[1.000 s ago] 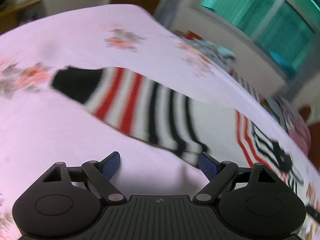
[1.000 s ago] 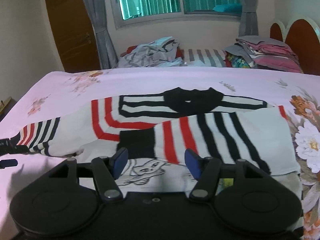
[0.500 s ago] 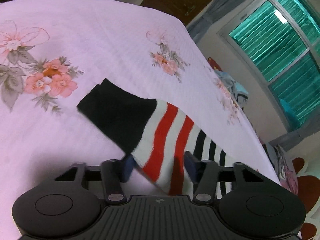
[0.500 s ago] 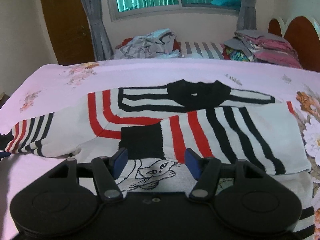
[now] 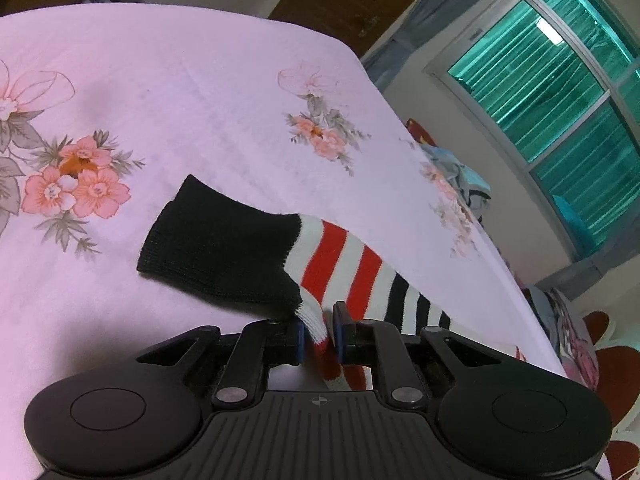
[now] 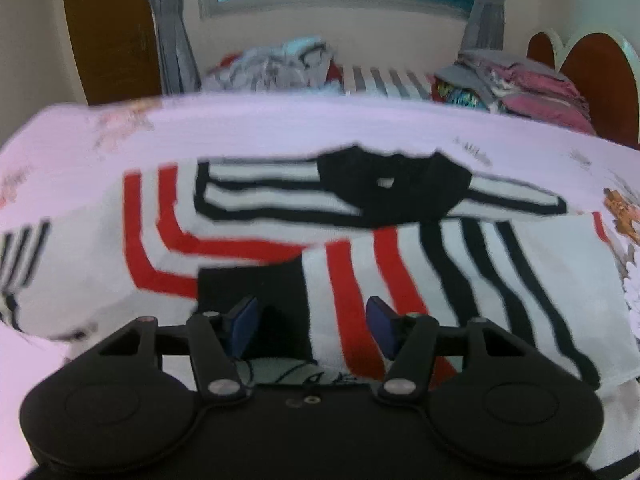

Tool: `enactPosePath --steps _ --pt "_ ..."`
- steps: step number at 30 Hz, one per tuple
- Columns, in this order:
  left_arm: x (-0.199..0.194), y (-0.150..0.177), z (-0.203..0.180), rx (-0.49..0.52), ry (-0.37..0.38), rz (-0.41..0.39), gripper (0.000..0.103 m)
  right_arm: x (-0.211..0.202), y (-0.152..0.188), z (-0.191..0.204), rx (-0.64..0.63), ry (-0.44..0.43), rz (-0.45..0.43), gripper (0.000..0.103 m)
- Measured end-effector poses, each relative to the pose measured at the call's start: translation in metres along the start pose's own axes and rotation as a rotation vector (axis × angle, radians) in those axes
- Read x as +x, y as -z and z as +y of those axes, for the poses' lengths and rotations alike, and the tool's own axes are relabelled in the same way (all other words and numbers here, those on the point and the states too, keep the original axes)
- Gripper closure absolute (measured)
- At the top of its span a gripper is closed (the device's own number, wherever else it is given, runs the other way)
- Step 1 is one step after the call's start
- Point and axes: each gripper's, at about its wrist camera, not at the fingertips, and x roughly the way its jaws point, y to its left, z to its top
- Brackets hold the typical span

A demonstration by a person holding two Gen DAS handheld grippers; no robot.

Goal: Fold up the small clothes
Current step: 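Fold the held sleeve across the sweater body with the left gripper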

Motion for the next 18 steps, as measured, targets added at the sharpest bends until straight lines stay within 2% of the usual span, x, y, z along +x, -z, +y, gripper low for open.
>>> enactPosePath --steps 4,5,10,18 --pt "-0.011 0.001 -0.007 0.023 0.011 -0.013 0.091 0.002 0.002 0.001 -0.001 0.001 0.002 0.043" --pt "-0.013 0.000 -0.012 0.044 0.015 -0.020 0.097 0.001 0.001 0.001 0.002 0.000 -0.003 0.043" --pt "-0.022 0.000 -0.037 0.107 0.052 -0.041 0.097 0.003 0.004 0.004 -0.029 0.010 -0.005 0.042" --pt "-0.031 0.015 -0.093 0.222 0.155 -0.026 0.097 -0.010 0.000 -0.012 0.047 -0.052 -0.023 0.044"
